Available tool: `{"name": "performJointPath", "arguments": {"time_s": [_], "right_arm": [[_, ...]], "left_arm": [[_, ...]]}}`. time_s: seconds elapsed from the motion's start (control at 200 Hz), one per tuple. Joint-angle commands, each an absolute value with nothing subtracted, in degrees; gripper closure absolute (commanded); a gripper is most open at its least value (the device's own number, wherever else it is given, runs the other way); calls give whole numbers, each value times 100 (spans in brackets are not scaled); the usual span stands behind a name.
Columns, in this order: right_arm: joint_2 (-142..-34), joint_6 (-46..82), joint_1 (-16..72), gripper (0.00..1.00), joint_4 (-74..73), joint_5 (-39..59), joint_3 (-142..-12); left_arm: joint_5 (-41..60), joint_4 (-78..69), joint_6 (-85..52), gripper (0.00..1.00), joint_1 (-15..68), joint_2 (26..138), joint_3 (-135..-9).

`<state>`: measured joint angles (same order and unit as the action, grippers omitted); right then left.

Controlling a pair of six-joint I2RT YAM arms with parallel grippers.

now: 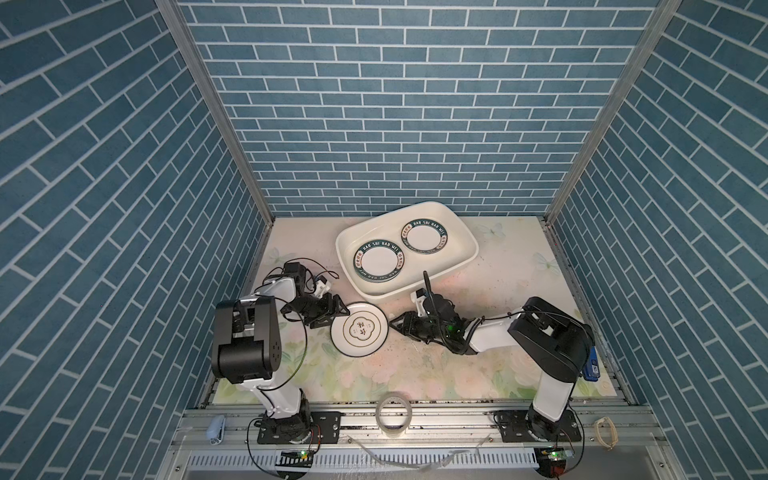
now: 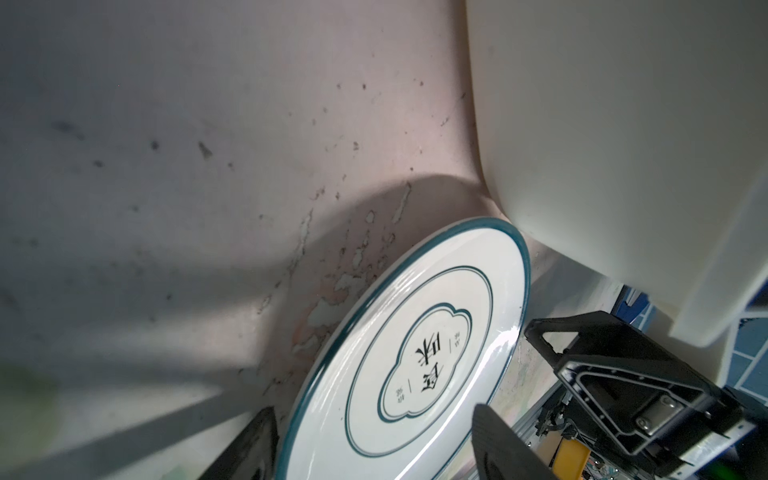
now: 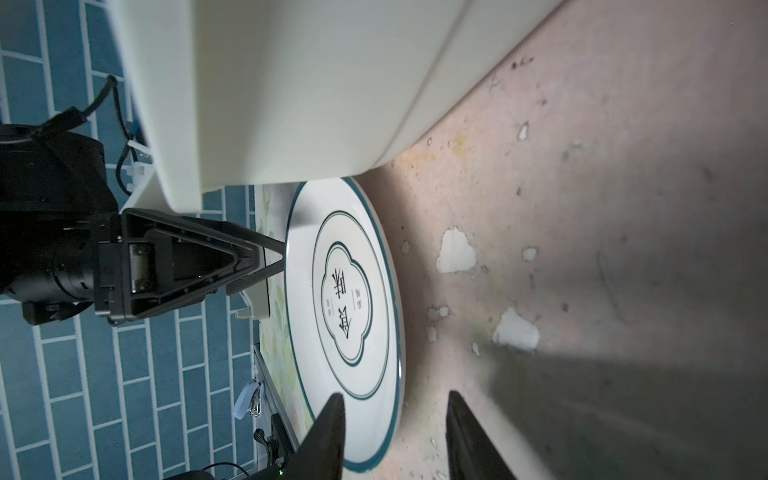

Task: Place the plates into the plastic bin on the countertop
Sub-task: 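Bring the right gripper to the cloud-print plate's opposite edge while the left holds it, then lift the cloud-print plate with the right gripper while the left gripper withdraws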

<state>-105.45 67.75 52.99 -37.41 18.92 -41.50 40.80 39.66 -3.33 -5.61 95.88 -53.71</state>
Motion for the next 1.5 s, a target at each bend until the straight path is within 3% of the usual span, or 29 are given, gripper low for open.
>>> {"name": "performJointPath", "arguments": {"time_s": [0.0, 0.285, 0.765, 0.965, 1.12, 1.495], "right_arm": [[-10730, 7021, 5361, 61, -4039, 2053, -4288], [-11001, 7127, 5388, 65, -4138, 2136, -4420], [-11101, 7237, 5397, 91, -4308, 2118, -4281], [-11162, 7409, 5397, 100, -4841, 2177, -4096], [-11071, 7461, 5387, 100, -5019, 2180, -3965], [-10441, 7379, 5363, 100, -4830, 2409, -3565]], "left_arm": [[4288, 3887, -343, 27, -502, 9400, -5278], [4392, 3884, -343, 29, -346, 9526, -5282], [4403, 3827, -331, 27, -255, 9307, -5232], [4251, 3762, -351, 22, -255, 8928, -5128], [4069, 3770, -335, 15, -272, 8485, -5054], [3576, 3834, -204, 9, -485, 7250, -5185]]}}
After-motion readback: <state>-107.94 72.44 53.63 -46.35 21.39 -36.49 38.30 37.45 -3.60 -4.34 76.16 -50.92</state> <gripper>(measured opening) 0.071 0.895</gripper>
